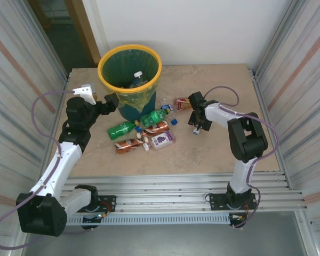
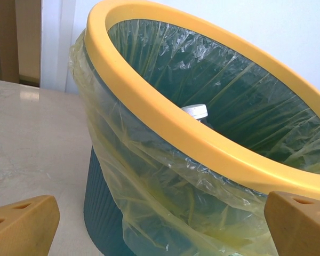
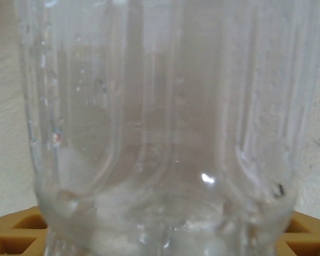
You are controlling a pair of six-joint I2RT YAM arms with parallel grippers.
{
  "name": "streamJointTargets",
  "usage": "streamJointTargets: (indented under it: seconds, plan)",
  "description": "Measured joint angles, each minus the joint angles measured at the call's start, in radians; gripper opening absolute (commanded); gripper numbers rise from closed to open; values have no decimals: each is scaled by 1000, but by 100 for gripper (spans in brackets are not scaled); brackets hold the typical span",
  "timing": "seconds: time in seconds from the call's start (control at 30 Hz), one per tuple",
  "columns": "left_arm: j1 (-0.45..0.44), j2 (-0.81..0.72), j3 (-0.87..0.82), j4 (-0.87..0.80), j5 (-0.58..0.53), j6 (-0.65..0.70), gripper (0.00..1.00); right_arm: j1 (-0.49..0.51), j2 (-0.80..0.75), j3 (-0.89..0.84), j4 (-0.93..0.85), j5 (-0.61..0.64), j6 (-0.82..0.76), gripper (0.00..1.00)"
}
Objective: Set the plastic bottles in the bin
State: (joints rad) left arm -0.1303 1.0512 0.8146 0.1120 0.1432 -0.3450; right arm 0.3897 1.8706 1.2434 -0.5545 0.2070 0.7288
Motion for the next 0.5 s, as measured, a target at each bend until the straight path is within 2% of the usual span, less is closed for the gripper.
streamJointTargets:
  seconds: [0.27,0.5]
  plan:
    - [-7,4,54,-37,4,-27,99,103,-218,-41,62,58,-69,47]
    - [-74,13,101,-39,13,-31,99,204,-377,-70,167,64,-183,46]
